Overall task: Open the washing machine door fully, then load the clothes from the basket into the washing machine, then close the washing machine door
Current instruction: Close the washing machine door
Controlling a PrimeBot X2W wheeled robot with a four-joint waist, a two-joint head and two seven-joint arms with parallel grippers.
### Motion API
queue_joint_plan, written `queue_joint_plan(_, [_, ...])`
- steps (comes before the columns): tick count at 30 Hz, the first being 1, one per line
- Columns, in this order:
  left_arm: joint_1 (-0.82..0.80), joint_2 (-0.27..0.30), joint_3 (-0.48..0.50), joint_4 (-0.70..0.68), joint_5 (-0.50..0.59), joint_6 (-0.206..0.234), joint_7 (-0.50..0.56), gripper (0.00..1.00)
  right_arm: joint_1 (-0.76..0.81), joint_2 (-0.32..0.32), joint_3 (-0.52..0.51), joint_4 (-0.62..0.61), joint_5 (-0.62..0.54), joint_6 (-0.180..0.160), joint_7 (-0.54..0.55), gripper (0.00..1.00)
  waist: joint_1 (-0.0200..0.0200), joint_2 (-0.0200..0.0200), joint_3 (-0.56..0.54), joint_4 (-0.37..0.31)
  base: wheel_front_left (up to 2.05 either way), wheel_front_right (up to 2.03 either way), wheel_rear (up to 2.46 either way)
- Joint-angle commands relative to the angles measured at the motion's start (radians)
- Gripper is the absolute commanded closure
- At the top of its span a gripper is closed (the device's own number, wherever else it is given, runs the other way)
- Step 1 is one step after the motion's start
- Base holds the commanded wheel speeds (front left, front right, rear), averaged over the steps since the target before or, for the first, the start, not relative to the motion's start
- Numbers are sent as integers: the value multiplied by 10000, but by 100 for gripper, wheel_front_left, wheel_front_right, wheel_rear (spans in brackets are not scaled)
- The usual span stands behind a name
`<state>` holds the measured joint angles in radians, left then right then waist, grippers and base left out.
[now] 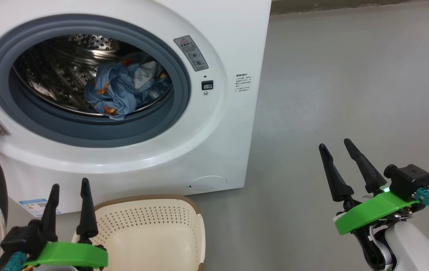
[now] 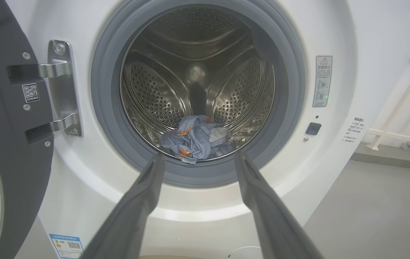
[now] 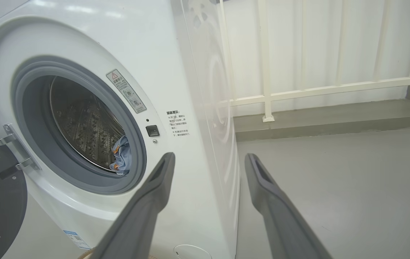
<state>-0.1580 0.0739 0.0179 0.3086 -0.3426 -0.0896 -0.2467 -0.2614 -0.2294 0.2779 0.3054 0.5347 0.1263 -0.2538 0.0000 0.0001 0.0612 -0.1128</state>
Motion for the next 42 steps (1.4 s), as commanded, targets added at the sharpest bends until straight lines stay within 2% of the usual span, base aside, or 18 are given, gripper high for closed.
queue_joint_plan(1, [-83,198,298,-182,-77,56,-103,0,-28,-138,119,-200,-84,44,-80,0,0,-1,9,-5,-14,14,0])
queue_joint_plan(8, [-131,197,292,-203,-43,140,-120,0,-51,-134,62,-207,-95,44,-80,0,0,-1,69,-14,-69,69,0])
queue_joint_plan(24, [-116,201,309,-271,2,178,-144,0,-69,-149,42,-162,-71,44,-80,0,0,-1,62,-1,-144,144,0])
queue_joint_plan(42, [-76,175,326,-328,79,225,-150,0,-50,-154,83,-144,-43,44,-80,0,0,-1,66,27,-10,10,0])
